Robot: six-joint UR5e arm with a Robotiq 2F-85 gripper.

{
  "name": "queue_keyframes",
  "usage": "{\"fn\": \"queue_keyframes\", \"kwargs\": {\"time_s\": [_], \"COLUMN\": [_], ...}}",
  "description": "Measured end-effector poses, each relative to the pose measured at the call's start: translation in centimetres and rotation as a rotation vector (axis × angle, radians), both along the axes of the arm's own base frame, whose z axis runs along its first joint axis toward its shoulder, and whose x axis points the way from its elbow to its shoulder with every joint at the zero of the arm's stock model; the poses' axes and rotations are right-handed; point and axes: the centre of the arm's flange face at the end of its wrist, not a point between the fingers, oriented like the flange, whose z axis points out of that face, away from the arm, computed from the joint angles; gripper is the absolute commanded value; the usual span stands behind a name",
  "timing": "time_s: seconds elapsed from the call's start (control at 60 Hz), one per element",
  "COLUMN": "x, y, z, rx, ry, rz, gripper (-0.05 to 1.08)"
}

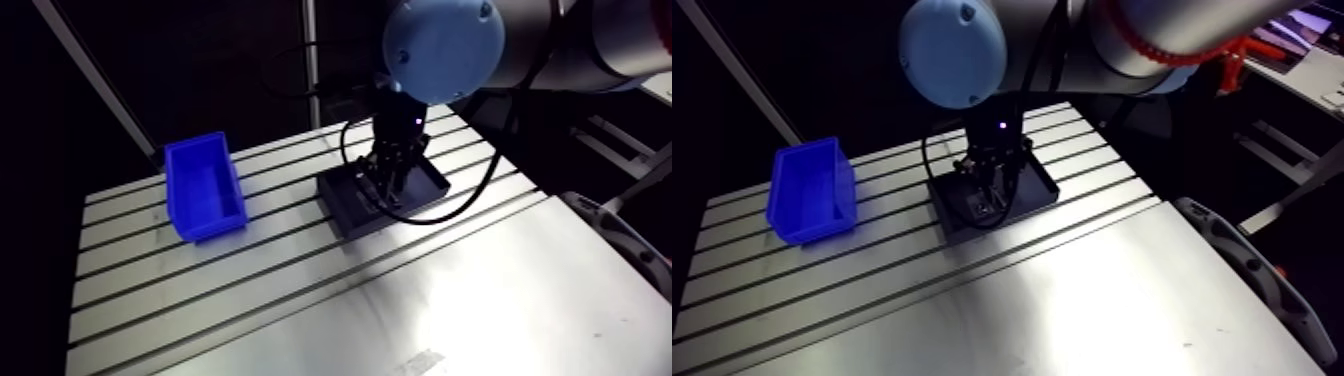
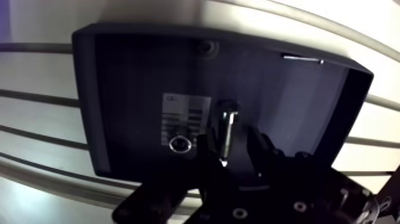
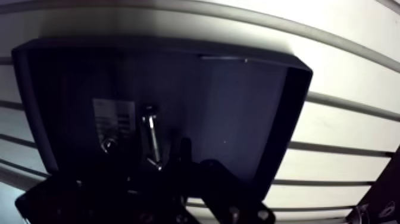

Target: Pick up the M10 bolt from the tray and put it into the blue bin.

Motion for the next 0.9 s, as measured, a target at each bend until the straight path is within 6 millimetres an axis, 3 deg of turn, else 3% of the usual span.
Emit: {"fn": "queue_keyframes", "kwargs": {"time_s": [0.9], "x": [-0.31], "y": [0.12], "z": [-0.29], "rx": [-0.002], "ry": [-0.002], "rz": [0.005], "gripper": [0.77]}}
